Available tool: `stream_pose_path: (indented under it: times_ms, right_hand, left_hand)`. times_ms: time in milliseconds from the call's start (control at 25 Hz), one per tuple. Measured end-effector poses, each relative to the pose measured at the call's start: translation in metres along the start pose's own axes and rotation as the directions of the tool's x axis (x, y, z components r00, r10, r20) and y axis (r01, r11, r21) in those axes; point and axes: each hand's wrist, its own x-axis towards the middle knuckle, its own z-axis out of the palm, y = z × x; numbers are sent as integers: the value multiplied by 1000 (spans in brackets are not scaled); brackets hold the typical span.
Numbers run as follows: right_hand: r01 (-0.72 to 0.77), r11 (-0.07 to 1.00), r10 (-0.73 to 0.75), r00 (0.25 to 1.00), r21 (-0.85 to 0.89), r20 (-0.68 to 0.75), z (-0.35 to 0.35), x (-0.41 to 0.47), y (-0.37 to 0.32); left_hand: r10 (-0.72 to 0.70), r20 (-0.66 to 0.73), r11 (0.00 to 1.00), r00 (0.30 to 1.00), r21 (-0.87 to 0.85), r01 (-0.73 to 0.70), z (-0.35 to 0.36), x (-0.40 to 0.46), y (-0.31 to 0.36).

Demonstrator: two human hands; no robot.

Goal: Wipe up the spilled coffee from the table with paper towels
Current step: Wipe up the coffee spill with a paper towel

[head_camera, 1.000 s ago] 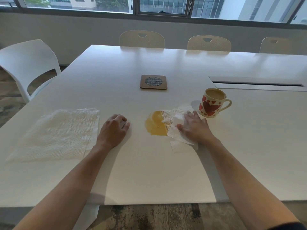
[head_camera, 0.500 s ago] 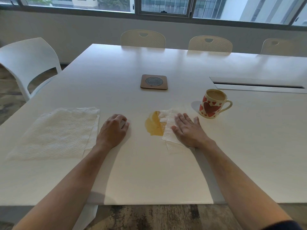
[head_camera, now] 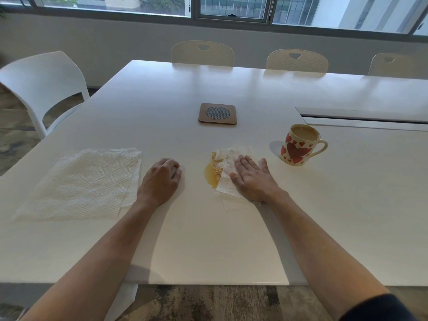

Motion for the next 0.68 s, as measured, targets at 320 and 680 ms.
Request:
stream_pose_path:
  times_ms: [320,680]
  right_hand:
    - [28,999,-28,1000,40,0,1,7,-8]
    - [-5,993,48,926,115,-376,-8,9,0]
  left_hand:
    - [6,-10,1000,1000,6,-6,-2,-1,4]
    - [6,-5,1000,1000,11,-6,-2,-1,4]
